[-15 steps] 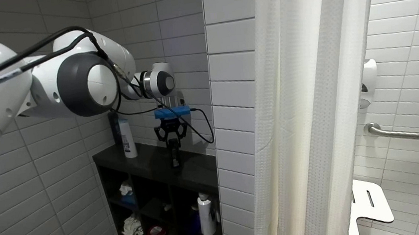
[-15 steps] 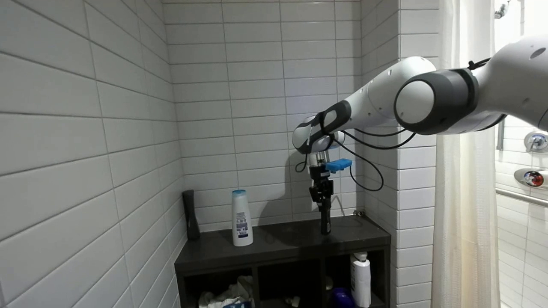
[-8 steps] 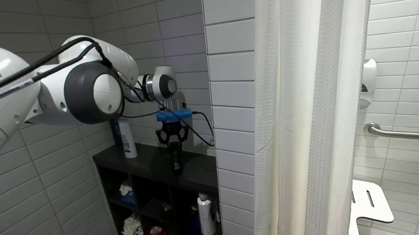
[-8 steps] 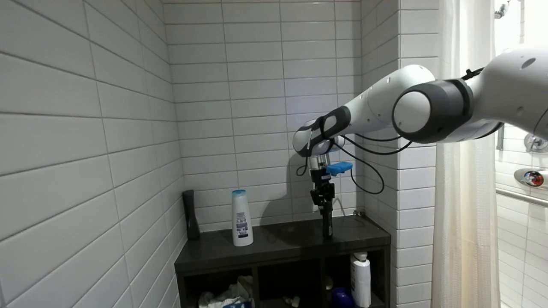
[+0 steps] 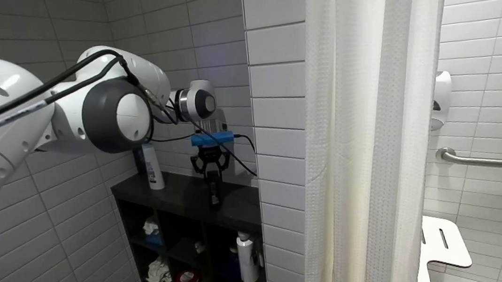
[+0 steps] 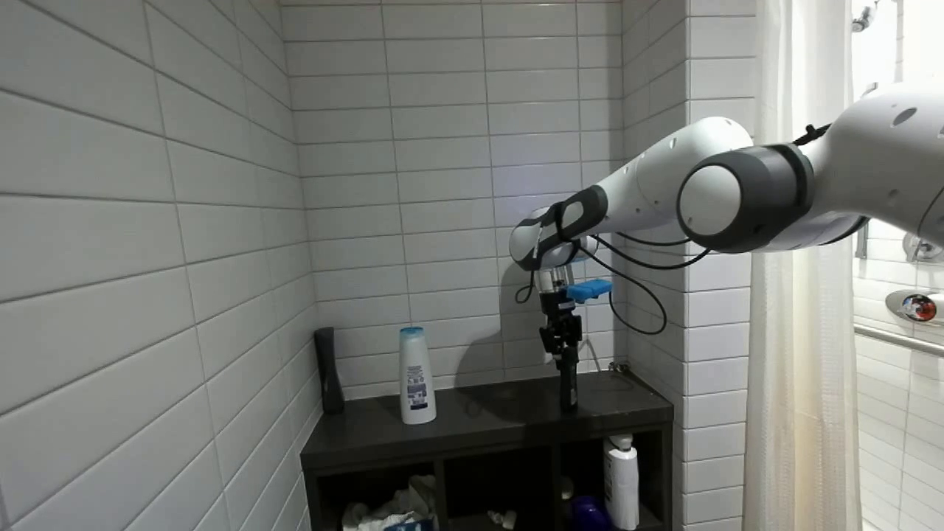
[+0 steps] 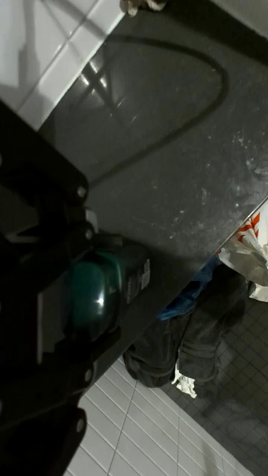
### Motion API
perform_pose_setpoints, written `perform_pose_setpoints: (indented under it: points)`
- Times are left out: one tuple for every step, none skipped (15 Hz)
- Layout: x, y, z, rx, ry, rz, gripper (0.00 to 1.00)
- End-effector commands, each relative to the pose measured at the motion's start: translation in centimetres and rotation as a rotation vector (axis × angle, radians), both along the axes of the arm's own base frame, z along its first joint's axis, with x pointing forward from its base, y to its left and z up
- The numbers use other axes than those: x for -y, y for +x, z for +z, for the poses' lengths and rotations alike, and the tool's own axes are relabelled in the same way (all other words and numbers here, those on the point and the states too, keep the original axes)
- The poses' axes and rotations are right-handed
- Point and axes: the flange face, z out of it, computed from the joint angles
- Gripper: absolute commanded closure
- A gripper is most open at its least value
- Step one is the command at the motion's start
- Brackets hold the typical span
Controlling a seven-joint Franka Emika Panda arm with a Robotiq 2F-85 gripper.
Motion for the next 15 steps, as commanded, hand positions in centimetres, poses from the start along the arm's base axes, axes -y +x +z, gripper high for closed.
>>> perform_pose_setpoints:
  points:
    - [0.7, 0.1, -0.3, -0.008, -0.004, -0.004, 0.14]
    - [0.7, 0.1, -0.4, -0.009, -0.005, -0.004, 0.08]
    - [0.7, 0.1, -0.5, -0.012, -0.005, -0.001, 0.02]
    - [0.7, 0.1, -0.5, -0.013, -0.005, 0.000, 0.00]
    - [0.5, 0.1, -0.5, -0.013, -0.008, 0.003, 0.00]
    - [0.4, 0.1, -0.5, -0.011, -0.011, 0.006, 0.00]
    - [0.2, 0.1, -0.4, -0.009, -0.013, 0.008, 0.00]
    - [-0.1, 0.2, -0.1, -0.004, -0.016, 0.012, 0.00]
    - [-0.5, 0.3, 0.3, 0.002, -0.020, 0.015, 0.00]
    - [-1.5, 0.5, 1.1, 0.012, -0.024, 0.019, 0.00]
    - [-2.1, 0.6, 1.5, 0.021, -0.027, 0.024, 0.00]
    - [-2.6, 0.8, 2.0, 0.032, -0.029, 0.031, 0.00]
    - [-3.3, 0.9, 2.6, 0.045, -0.033, 0.037, 0.00]
    - [-4.0, 1.1, 3.2, 0.060, -0.034, 0.047, 0.00]
    - [-4.7, 1.3, 3.7, 0.072, -0.039, 0.052, 0.00]
